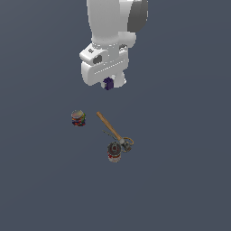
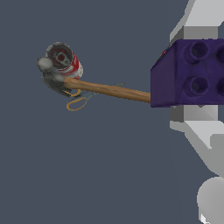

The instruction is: Pick up a designated object from a clutter of objects.

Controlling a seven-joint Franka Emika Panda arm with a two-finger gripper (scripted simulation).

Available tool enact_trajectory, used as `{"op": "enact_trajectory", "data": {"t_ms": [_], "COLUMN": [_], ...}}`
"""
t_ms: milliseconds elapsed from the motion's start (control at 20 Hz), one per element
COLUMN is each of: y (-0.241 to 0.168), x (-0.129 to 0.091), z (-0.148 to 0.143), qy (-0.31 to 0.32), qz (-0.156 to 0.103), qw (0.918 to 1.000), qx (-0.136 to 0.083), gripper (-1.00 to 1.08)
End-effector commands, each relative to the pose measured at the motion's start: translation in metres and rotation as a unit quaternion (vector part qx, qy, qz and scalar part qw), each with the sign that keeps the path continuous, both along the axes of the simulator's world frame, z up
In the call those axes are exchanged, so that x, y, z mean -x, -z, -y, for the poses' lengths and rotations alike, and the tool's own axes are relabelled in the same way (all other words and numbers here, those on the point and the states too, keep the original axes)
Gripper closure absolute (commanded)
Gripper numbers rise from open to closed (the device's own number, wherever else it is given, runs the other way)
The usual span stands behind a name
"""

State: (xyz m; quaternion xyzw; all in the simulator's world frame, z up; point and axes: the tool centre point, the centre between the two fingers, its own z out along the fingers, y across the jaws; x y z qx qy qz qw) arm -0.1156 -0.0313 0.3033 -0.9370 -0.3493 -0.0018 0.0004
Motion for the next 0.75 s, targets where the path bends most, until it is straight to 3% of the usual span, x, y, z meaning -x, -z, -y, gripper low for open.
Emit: {"op": "enact_trajectory", "data": {"t_ms": [0, 700], "y": [-0.018, -0.062], "x": [-0.002, -0.01], "z": [0.002, 0.008], "qy": [0.0, 0.0], "qz": [-0.001, -0.001], "qw": [1.0, 1.0], "qx": [0.0, 0.001], "gripper": [1.08, 1.08]}}
